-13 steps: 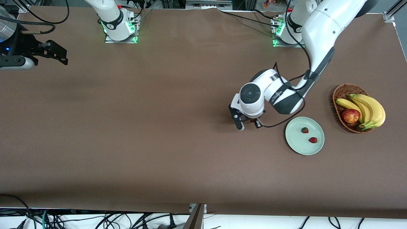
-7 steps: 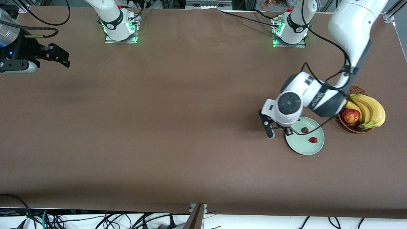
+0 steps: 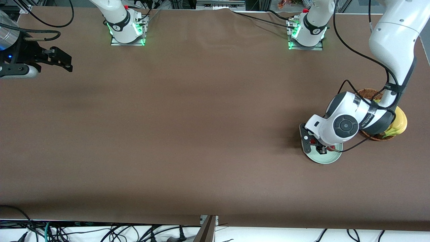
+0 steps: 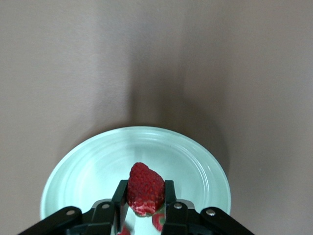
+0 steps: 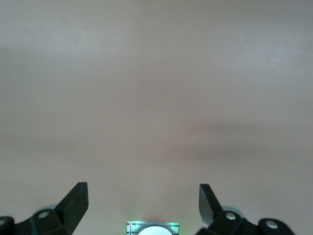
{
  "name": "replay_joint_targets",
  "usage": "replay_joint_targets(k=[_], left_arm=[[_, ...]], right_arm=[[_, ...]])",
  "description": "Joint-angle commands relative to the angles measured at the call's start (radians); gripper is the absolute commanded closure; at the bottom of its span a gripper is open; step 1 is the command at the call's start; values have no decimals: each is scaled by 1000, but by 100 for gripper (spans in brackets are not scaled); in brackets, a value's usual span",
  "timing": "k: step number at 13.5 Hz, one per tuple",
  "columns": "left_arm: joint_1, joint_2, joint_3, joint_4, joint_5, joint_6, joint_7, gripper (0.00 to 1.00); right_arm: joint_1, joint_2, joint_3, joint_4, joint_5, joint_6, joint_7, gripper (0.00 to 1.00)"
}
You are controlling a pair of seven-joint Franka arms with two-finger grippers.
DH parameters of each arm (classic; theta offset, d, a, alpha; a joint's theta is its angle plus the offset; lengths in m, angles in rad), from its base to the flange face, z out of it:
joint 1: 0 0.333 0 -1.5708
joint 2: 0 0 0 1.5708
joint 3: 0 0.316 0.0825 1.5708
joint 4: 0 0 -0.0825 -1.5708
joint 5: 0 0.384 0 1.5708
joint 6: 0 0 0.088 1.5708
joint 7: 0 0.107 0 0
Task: Collect all strawberries into plate
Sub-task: 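Lower the strawberry onto the plate and open the left gripper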
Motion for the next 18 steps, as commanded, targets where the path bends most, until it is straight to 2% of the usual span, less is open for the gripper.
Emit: replay_joint_targets(k=[1, 3, 5, 6, 7, 8, 11, 13, 15, 18], left_arm=[[22, 22, -11, 2, -21, 9, 47, 83], [23, 31, -10, 0, -21, 7, 48, 82], [28, 40, -10, 0, -21, 7, 47, 72], [31, 42, -8, 0, -21, 9, 47, 43], [36, 41, -10, 2, -22, 6, 44, 8], [37, 36, -10, 4, -30, 4, 44, 0], [40, 10, -14, 26, -53, -34, 33, 0], [31, -24, -17, 88, -157, -155, 2, 0], [20, -59, -20, 143, -195, -287, -98, 0], [16, -149, -68, 175, -215, -431, -314, 0]], right_arm=[[-12, 8, 15, 25, -8, -14, 6, 0], [-10, 8, 16, 25, -8, -12, 18, 0], [-9, 8, 20, 25, -8, -12, 17, 0], [-9, 8, 21, 25, -9, -14, 17, 0], [-9, 8, 21, 25, -8, -12, 17, 0], [-7, 8, 21, 25, -8, -12, 17, 0], [-9, 8, 21, 25, -8, -12, 12, 0], [-9, 8, 21, 25, -8, -14, 12, 0], [-9, 8, 21, 25, -6, -14, 11, 0], [-9, 8, 21, 25, -6, -14, 11, 0]])
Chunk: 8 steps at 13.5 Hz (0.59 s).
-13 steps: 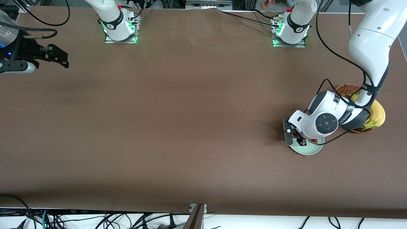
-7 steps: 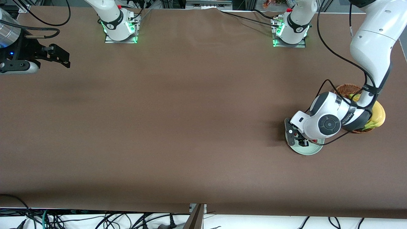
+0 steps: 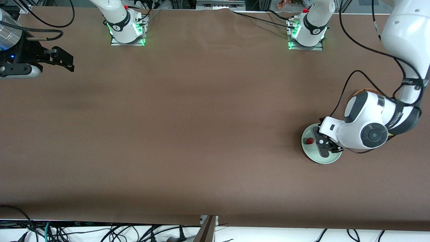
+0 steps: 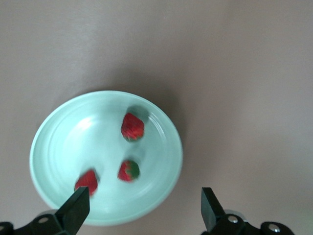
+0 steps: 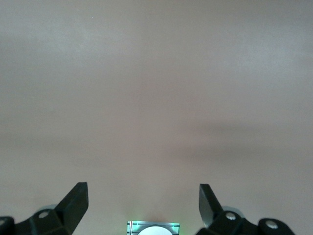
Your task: Collect all strawberries into plate
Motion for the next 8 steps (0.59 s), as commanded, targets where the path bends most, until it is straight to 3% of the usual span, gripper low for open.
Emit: replay_joint_targets(k=[1, 4, 8], left_arm=[[-13, -119, -18, 11, -54, -128, -216, 0], [-9, -229, -32, 17, -149, -156, -438, 0], [-39, -302, -21, 137, -165, -240, -580, 0]], right_arm=[[-9, 8, 12, 25, -6, -14, 9, 0], [-9, 8, 12, 25, -8, -14, 10, 0], [-9, 8, 12, 25, -6, -14, 9, 0]])
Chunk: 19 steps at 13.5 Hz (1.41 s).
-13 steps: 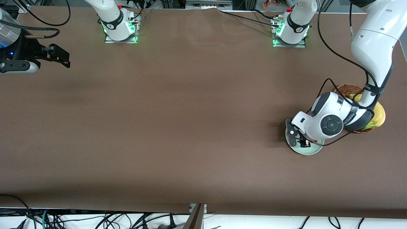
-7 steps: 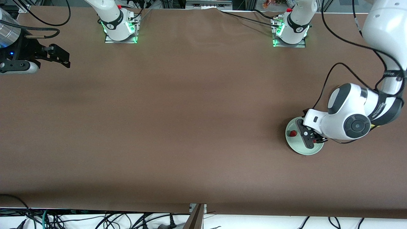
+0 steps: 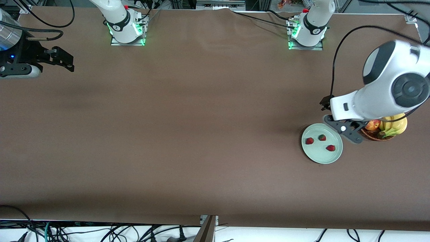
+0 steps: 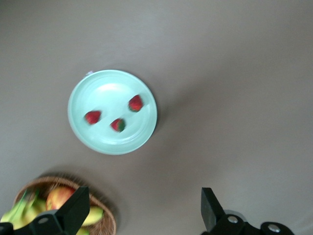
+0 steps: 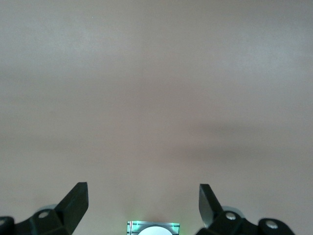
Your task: Collect all strawberries into plate
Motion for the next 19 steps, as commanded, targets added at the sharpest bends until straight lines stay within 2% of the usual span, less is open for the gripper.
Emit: replay_joint_targets(k=[1, 3, 5, 7, 8, 10, 11, 12, 19], left_arm=[[-31, -52, 27, 58, -32, -45, -46, 0], [-81, -134, 159, 46, -136, -12, -178, 0], [-188, -196, 372, 23, -273, -4, -252, 0], [-326, -254, 545, -40, -292, -2, -258, 0], [-362, -286, 585, -90, -293, 4, -289, 0], [-405, -395, 630, -256, -292, 120, -374, 0], [-423, -434, 642, -316, -293, 158, -376, 0], [-423, -443, 644, -337, -293, 160, -370, 0], [-420, -438, 644, -325, -295, 150, -369, 0]], right_arm=[[-9, 7, 12, 24, -6, -14, 9, 0], [-9, 7, 12, 24, -6, -14, 9, 0], [-9, 7, 12, 24, -6, -14, 9, 0], [-9, 7, 12, 24, -6, -14, 10, 0], [-9, 7, 12, 24, -6, -12, 10, 0], [-9, 7, 12, 24, -6, -12, 13, 0], [-9, 7, 12, 24, -6, -12, 13, 0], [-9, 7, 12, 24, -6, -12, 10, 0], [-9, 7, 12, 24, -6, -12, 9, 0]])
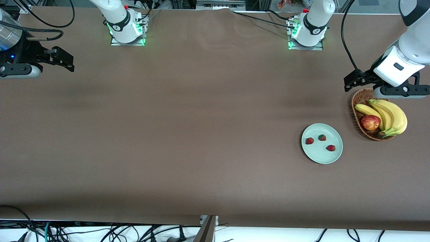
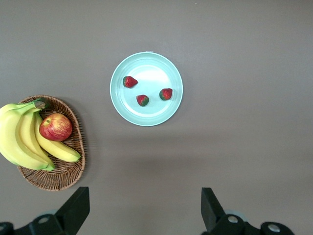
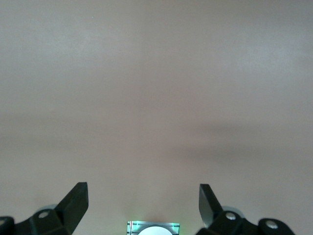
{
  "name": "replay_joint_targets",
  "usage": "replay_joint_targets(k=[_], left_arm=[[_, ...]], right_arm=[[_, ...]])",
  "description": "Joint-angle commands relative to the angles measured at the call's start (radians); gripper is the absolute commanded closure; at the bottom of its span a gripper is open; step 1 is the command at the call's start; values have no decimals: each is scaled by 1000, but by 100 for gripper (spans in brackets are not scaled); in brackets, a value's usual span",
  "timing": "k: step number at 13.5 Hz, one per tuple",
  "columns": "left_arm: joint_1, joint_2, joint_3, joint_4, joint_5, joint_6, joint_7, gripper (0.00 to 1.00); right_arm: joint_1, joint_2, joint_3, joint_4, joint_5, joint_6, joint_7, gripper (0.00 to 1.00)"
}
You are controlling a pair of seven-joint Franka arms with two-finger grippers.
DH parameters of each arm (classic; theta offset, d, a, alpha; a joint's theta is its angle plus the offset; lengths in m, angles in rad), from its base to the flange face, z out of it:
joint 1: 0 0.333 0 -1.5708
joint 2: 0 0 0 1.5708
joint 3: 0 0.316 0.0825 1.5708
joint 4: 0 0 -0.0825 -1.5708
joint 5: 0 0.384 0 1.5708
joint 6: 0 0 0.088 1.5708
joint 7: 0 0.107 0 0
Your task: Collect all strawberries into plate
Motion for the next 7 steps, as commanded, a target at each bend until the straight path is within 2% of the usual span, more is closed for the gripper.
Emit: replay_joint_targets(k=[1, 3, 7], left_arm=[[-11, -16, 12, -10, -39, -10, -5, 0], [-11, -16, 26, -3, -74, -53, 1, 0], [-10, -13, 35, -3, -71, -53, 2, 0]], right_arm=[[-9, 7, 12, 24, -6, -11, 9, 0], [-9, 7, 12, 24, -6, -11, 7, 0], [-9, 7, 12, 24, -6, -6, 7, 0]])
